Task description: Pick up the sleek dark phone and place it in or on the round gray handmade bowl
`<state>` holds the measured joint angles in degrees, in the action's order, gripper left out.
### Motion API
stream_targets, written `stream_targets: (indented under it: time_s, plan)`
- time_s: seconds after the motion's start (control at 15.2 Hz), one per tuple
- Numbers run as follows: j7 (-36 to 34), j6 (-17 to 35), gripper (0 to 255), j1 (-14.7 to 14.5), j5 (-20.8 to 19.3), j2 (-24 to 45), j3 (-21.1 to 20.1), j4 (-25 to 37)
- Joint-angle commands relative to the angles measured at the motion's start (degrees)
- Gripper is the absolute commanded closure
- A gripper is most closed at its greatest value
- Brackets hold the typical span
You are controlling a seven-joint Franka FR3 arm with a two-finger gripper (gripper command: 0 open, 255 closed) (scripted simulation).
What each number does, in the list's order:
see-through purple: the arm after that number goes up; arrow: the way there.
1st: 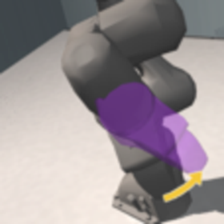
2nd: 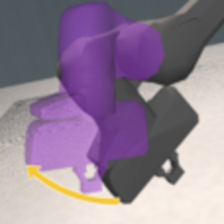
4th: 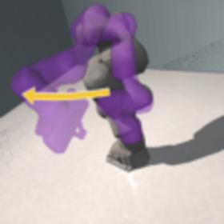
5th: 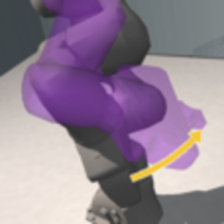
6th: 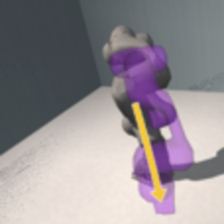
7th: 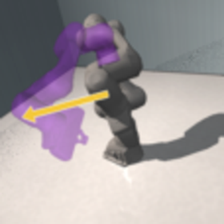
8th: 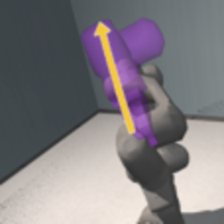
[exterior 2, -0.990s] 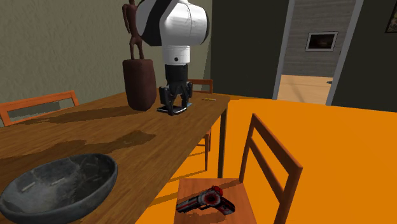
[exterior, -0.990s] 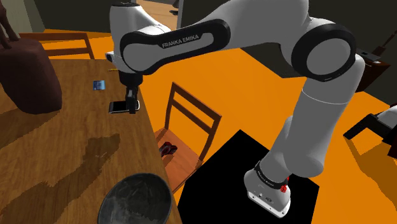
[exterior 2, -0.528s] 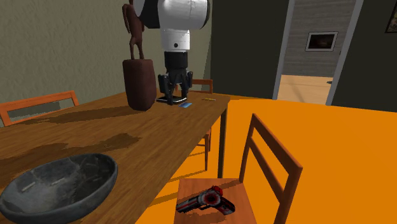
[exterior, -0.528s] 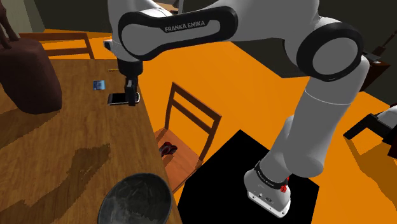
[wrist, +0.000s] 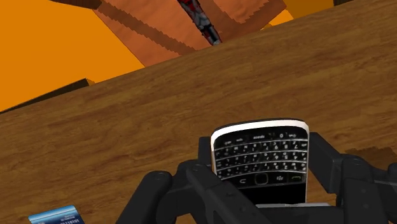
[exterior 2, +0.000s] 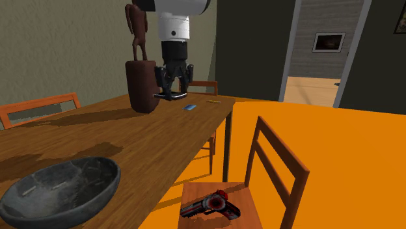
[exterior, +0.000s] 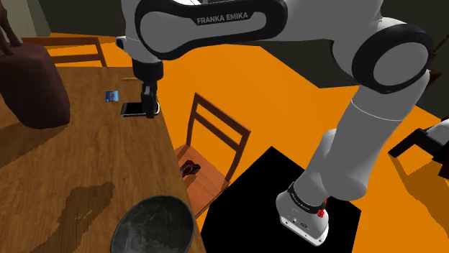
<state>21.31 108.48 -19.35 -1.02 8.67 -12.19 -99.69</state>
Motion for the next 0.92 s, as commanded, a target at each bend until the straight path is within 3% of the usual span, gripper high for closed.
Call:
stream_targets:
  time_s: [0.0, 0.86]
  plan:
    - [-1.66, 0.62, 255, -0.9, 0.4, -2.24, -0.79, -2.81]
    - [-14.64, 2.99, 255, -8.05, 4.44, -15.72, -8.11, -17.9]
